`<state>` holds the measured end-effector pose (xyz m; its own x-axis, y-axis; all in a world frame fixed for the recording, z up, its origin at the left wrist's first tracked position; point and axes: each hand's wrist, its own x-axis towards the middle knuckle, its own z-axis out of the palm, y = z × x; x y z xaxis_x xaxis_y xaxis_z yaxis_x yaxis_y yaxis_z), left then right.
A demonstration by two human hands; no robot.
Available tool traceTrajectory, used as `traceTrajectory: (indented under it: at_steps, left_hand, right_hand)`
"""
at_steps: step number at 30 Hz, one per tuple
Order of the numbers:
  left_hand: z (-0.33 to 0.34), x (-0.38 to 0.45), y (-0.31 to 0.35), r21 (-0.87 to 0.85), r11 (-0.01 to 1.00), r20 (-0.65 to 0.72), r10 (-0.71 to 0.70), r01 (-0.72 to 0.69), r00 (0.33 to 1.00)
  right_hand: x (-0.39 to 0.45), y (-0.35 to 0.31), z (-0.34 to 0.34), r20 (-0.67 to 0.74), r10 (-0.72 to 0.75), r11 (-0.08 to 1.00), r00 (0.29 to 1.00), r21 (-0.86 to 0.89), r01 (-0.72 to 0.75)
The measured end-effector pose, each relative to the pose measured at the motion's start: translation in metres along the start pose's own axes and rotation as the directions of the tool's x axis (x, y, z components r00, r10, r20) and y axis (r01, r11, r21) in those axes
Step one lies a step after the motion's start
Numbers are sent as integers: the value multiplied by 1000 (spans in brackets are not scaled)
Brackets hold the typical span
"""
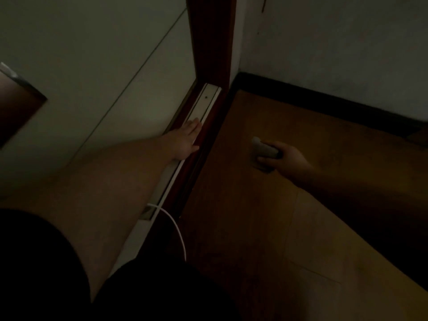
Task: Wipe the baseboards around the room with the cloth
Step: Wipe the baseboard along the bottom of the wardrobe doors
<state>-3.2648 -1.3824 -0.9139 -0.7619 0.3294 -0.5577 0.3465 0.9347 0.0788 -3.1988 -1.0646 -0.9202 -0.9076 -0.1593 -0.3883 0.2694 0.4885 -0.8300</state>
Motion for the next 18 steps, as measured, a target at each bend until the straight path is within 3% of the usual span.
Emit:
traceTrajectory:
  at_steps: [10,18]
  left_hand:
    - [14,9,0,-145,989,-49,-15,8,999]
    - [25,11,10,-144,988,-139,-78,58,987]
  right_hand:
    - [-29,-30,22,-332,42,996,942,90,-13]
    - [-36,-53,-14,-498,-4,999,867,37,26]
